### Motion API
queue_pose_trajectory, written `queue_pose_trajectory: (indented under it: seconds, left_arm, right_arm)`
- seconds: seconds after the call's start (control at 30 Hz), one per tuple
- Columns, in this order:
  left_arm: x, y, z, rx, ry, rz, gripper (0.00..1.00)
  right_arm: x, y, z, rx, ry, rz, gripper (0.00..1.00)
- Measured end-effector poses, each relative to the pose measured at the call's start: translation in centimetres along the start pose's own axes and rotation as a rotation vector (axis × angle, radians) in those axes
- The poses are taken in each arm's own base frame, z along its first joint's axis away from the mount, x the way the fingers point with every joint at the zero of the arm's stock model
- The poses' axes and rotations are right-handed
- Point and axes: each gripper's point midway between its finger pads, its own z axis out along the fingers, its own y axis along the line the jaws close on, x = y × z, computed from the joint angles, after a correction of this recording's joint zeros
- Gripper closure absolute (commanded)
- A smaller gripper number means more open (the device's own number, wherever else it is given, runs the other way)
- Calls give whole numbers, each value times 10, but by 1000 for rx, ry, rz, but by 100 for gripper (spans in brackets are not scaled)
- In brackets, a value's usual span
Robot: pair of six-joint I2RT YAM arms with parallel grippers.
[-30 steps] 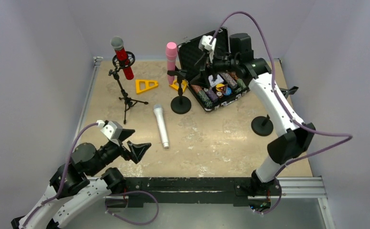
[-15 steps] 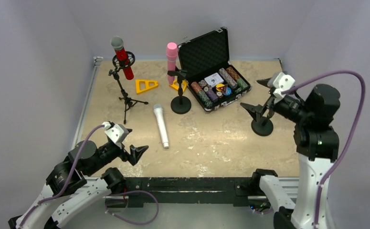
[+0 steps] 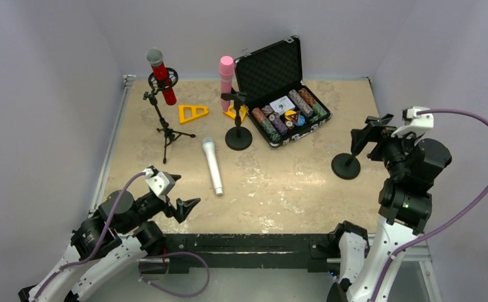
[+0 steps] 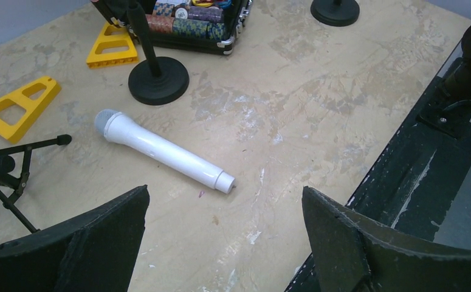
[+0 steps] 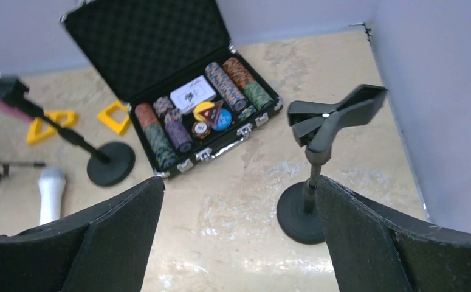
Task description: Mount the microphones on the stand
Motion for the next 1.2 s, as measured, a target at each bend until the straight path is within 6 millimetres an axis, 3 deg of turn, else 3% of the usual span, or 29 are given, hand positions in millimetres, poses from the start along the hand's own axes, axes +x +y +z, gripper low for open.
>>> queue_pose_trajectory:
  seconds: [0.27,0.53,0.7,0.8,0.97,1.03,1.2]
  left_arm:
    - [-2,-1,0,4,-6,-1,1]
    - [-2,0,0,-1,-6,-2,1]
    - [-2,2,0,-7,-7,-4,1]
    - [-2,2,0,-8,-7,-4,1]
    - [-2,2,0,-12,-7,-4,1]
    - [-2,3,0,-15,-8,-5,1]
    - [-3,3,1,-15,-13,-5,1]
  right_arm:
    - [-6,-38,6,236,-43,358,5]
    - [0,-86,49,403,20,567,12]
    - [18,-112,81,475,82,613,16]
    - [26,-111,91,469,114,617,20]
    - [25,-98,103,423,121,596,38]
    - [25,-94,105,408,116,587,55]
    - [22,-88,107,356,84,570,83]
